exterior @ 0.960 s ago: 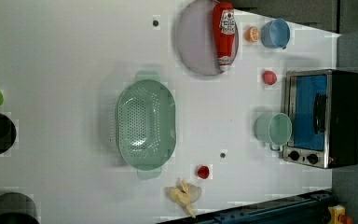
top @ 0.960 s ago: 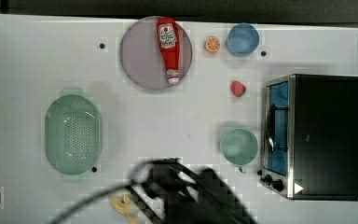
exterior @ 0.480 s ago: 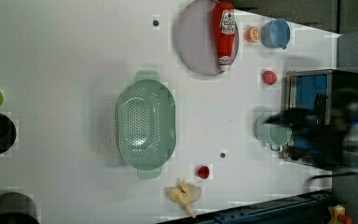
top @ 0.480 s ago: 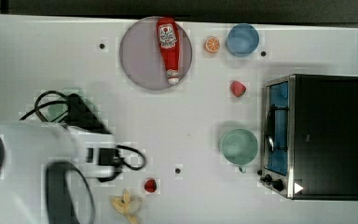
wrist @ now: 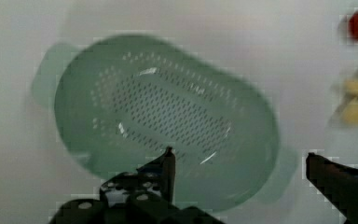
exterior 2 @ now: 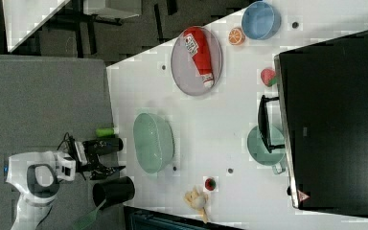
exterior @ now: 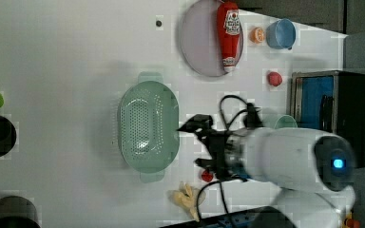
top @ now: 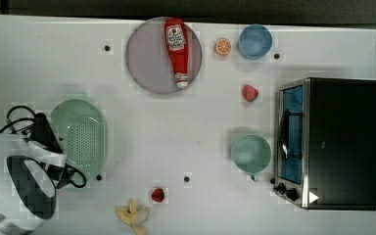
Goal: Drag strainer left to right.
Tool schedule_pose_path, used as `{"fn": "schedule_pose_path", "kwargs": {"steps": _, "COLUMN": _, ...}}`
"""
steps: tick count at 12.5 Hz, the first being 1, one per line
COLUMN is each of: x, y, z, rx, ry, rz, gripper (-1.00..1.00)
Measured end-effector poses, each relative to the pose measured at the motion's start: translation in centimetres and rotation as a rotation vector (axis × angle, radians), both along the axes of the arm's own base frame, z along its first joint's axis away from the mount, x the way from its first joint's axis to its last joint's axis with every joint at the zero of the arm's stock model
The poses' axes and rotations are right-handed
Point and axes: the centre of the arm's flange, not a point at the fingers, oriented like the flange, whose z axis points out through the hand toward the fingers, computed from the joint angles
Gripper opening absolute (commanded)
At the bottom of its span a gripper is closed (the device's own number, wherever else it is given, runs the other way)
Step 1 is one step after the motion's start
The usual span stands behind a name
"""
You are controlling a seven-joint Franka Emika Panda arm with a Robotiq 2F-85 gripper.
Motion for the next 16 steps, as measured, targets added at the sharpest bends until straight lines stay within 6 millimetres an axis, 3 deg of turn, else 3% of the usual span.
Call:
{"fn": "schedule_pose_path", "kwargs": {"steps": 2, "x": 0.3, "y": 1.7, "z": -2.5, "rx": 0.044, "ry": 0.017, "rz": -0.114, "gripper": 1.0}}
{"fn": "schedule_pose_path", "kwargs": {"steps": 5, "x": 2.8, "y": 1.9, "z": -7.3, "rx": 0.116, "ry": 0.015, "rz": -0.269, "gripper": 1.0}}
{"fn": "schedule_pose_path", "kwargs": {"steps": 7, "x": 3.8, "y": 1.2, "z": -12.2, "rx": 0.152, "ry": 0.04, "rz": -0.325, "gripper": 1.0}}
{"fn": "schedule_pose_path", "kwargs": {"steps": 10, "x": 3.2, "y": -0.5, "z": -17.9, "rx": 0.134, "ry": 0.103, "rz": -0.373, "gripper": 1.0}}
{"fn": "schedule_pose_path", "kwargs": {"steps": 16, "x": 4.2, "y": -3.9, "z": -21.3, "rx": 0.081, "ry": 0.058, "rz": -0.391, "gripper": 1.0}}
